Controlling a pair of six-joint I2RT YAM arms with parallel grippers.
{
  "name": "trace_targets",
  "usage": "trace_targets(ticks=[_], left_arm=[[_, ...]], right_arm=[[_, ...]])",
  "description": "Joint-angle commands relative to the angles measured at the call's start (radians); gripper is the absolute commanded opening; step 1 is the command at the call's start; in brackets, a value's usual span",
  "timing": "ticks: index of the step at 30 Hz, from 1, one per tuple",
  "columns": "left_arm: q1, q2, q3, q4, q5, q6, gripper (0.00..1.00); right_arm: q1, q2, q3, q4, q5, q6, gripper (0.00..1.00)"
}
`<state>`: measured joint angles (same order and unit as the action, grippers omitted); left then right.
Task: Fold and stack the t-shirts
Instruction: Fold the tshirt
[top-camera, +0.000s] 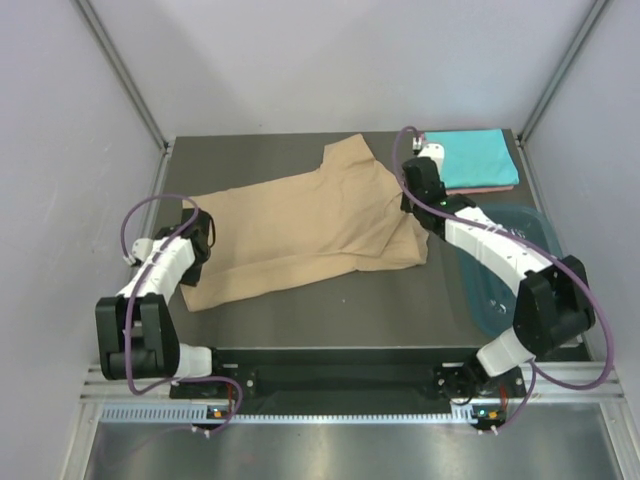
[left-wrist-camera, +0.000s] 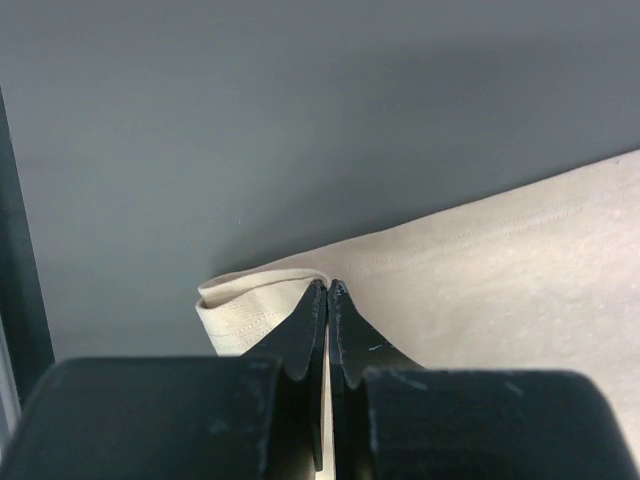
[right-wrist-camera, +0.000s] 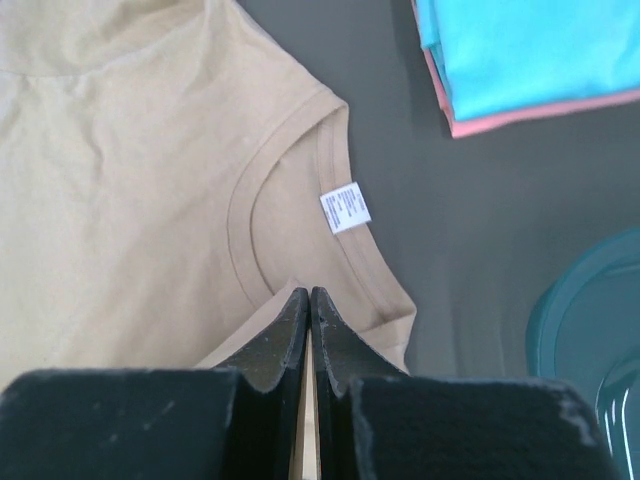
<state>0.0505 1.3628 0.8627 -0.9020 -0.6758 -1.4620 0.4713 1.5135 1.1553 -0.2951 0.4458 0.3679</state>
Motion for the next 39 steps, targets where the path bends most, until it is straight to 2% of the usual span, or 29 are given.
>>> trace_targets(ticks=[1, 10, 20, 29, 39], left_arm=[[-0.001, 0.016, 0.039, -0.037, -0.070, -0.034, 0.00], [0.000, 0.068, 0.039, -0.035, -0.079, -0.049, 0.00], [-0.001, 0.104, 0.048, -0.028, -0.076, -0.052, 0.00], [-0.001, 0.124, 0.039, -0.021, -0.070, -0.055, 0.00], [-0.001, 0.157, 0.030, -0.011, -0.090, -0.054, 0.00]], right_arm=[[0.018, 0.019, 0.067, 0.112, -0.016, -0.112, 0.00], [0.079, 0.043, 0.081, 0.280, -0.117, -0.317, 0.00], [0.104, 0.131, 0.122, 0.349, -0.168, -0.516, 0.00], [0.104, 0.232, 0.211, 0.369, -0.206, -0.615, 0.00], [0.102, 0.301, 0.258, 0.389, -0.131, -0.672, 0.00]])
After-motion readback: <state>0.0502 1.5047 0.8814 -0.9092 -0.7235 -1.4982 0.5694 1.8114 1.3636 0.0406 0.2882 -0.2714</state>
